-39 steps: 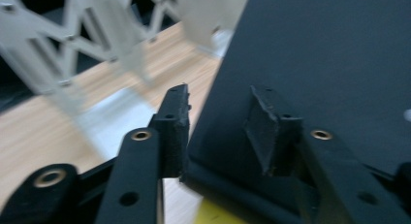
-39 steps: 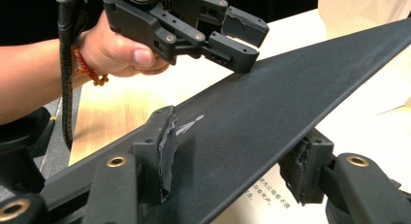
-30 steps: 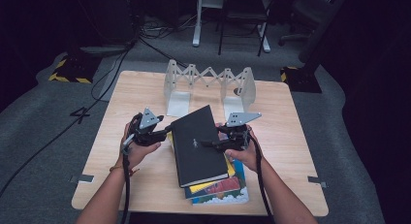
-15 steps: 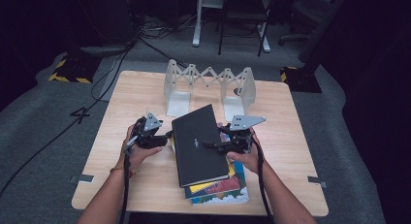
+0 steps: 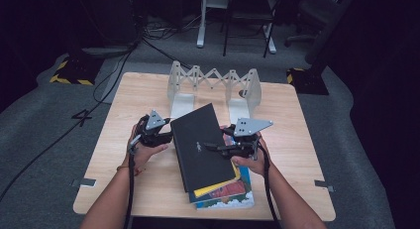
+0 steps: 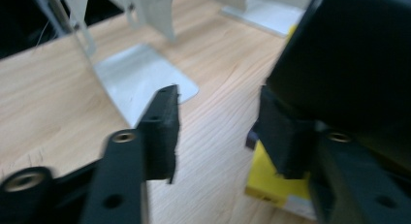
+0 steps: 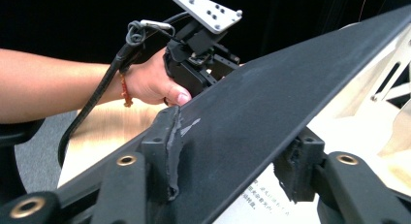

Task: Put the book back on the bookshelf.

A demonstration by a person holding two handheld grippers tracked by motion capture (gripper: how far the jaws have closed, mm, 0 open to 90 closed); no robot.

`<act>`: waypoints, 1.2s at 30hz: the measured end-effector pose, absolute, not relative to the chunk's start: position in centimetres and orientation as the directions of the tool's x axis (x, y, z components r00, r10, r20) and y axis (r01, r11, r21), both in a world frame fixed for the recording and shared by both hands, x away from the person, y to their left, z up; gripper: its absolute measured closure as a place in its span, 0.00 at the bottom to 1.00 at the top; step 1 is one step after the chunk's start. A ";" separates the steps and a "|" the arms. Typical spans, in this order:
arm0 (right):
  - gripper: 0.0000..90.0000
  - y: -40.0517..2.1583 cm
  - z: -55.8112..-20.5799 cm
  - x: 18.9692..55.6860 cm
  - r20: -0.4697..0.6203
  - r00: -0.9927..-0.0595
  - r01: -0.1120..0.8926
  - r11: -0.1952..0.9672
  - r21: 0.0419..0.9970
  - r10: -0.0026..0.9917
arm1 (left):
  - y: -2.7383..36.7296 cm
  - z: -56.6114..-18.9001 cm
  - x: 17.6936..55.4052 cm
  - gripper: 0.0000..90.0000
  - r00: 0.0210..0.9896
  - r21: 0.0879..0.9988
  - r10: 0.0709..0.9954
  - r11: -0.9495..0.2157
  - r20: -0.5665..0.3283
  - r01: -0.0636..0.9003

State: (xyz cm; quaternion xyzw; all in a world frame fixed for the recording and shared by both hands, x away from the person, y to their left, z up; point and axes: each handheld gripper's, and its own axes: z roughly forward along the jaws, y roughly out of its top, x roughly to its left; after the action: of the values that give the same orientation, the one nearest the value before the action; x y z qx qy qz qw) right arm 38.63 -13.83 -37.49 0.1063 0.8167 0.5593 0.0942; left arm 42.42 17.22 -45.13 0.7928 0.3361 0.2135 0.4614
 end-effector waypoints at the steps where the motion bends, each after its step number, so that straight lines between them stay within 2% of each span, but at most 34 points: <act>1: 0.57 -14.0 -37.3 38.6 -0.036 -0.960 0.065 0.343 0.937 0.279 | 17.2 -44.8 42.4 0.67 0.689 0.880 0.724 -0.339 0.019 0.332; 2: 0.57 -14.0 -37.3 38.6 -0.036 -0.960 0.065 0.343 0.937 0.279 | 17.2 -44.8 42.4 0.71 0.689 0.880 0.724 -0.339 0.019 0.332; 3: 0.58 -14.1 -37.1 38.6 -0.043 -0.959 0.056 0.337 0.940 0.279 | 17.1 -44.1 42.2 0.71 0.712 0.888 0.702 -0.341 0.021 0.310; 4: 0.61 -14.3 -36.7 38.4 -0.057 -0.958 0.041 0.331 0.943 0.280 | 16.9 -43.6 42.1 0.82 0.726 0.892 0.687 -0.342 0.024 0.294; 5: 0.63 -14.3 -36.4 38.3 -0.062 -0.958 0.034 0.325 0.945 0.281 | 16.8 -43.3 42.0 0.88 0.727 0.893 0.686 -0.349 0.036 0.285; 11: 0.73 -15.4 -34.8 38.0 -0.075 -0.958 0.012 0.301 0.953 0.276 | 16.5 -40.8 41.6 0.98 0.757 0.912 0.652 -0.336 0.046 0.234; 19: 0.76 -16.8 -33.6 37.5 -0.094 -0.956 -0.012 0.285 0.958 0.278 | 15.9 -39.2 41.4 1.00 0.774 0.926 0.631 -0.322 0.054 0.198; 26: 0.80 -16.1 -32.2 37.6 -0.125 -0.948 -0.040 0.279 0.960 0.294 | 17.5 -37.6 41.7 1.00 0.782 0.950 0.623 -0.261 0.029 0.173; 36: 0.83 -16.9 -34.0 37.1 -0.111 -0.956 -0.030 0.287 0.958 0.273 | 16.8 -36.3 40.5 0.99 0.782 0.948 0.613 -0.300 0.109 0.103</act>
State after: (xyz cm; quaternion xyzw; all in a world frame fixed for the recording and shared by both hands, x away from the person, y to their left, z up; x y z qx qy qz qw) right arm 37.12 -16.90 -33.95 0.0769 0.7918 0.5923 0.1277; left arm 40.49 16.79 -36.35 0.7715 0.2322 0.2343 0.5440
